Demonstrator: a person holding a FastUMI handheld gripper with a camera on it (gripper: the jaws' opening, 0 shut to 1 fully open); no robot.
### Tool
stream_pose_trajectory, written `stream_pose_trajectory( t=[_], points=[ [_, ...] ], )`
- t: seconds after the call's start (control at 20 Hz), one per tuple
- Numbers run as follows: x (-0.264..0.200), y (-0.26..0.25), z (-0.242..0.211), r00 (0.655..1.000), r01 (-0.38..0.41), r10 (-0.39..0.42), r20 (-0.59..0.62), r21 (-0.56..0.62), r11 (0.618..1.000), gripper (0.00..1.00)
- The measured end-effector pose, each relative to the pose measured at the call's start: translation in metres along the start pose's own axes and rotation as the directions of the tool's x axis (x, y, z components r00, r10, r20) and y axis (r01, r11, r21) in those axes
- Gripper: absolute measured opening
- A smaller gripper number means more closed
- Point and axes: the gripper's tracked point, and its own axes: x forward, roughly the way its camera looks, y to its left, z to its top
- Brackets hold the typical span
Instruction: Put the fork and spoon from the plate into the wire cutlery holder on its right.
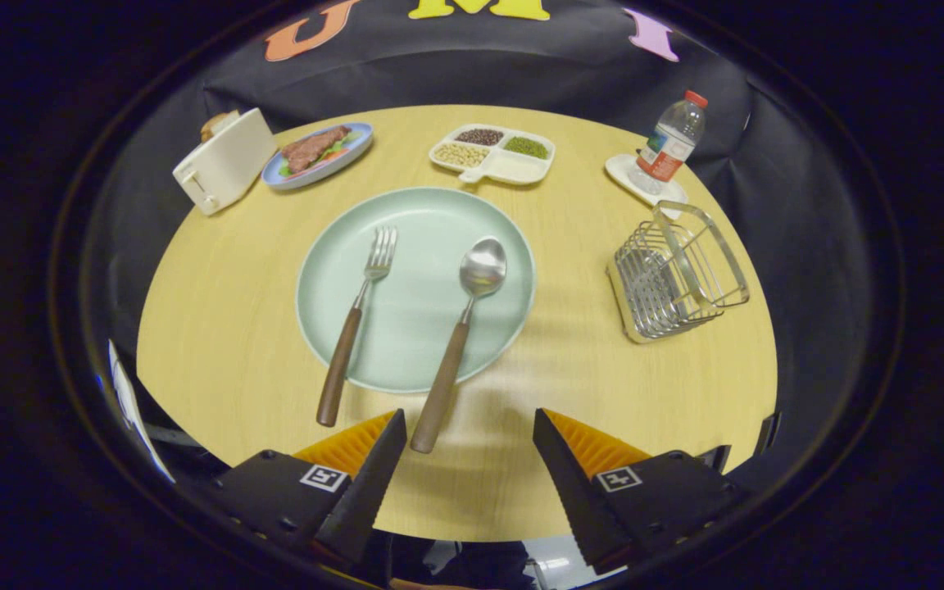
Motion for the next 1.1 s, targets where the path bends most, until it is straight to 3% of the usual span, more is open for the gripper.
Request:
stream_pose_trajectory(
  t=[0.15,0.35,0.45,0.6,0.65,0.95,1.1],
  points=[
    [0.011,0.000,0.004,0.999,0.019,-0.018,-0.045,0.019,1.000,0.92],
    [0.026,-0.001,0.008,0.994,0.040,-0.037,-0.106,0.027,0.999,0.73],
    [0.032,-0.007,0.006,0.989,0.066,-0.059,-0.139,0.043,0.997,0.70],
    [0.036,-0.015,0.007,0.982,0.101,-0.085,-0.170,0.089,0.991,0.31],
    [0.037,-0.015,0.007,0.981,0.101,-0.084,-0.173,0.092,0.991,0.24],
    [0.029,-0.010,0.007,0.989,0.040,-0.029,-0.146,0.070,0.997,0.05],
    [0.017,-0.011,0.011,0.994,0.011,-0.003,-0.111,0.068,0.998,0.05]
  ],
)
